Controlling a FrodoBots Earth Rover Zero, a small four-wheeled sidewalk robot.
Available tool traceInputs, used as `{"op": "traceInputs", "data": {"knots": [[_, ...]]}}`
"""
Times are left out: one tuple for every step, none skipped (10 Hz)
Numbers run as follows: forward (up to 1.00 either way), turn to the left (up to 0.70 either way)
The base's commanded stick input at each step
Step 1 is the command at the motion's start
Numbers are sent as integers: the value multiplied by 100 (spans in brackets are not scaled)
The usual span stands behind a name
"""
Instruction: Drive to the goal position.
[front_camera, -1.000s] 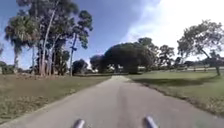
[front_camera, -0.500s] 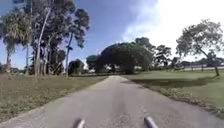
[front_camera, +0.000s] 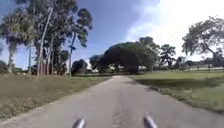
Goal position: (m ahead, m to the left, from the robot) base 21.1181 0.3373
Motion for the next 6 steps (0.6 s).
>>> {"op": "traceInputs", "data": {"knots": [[85,0],[85,0],[85,0],[85,0],[85,0],[85,0]]}}
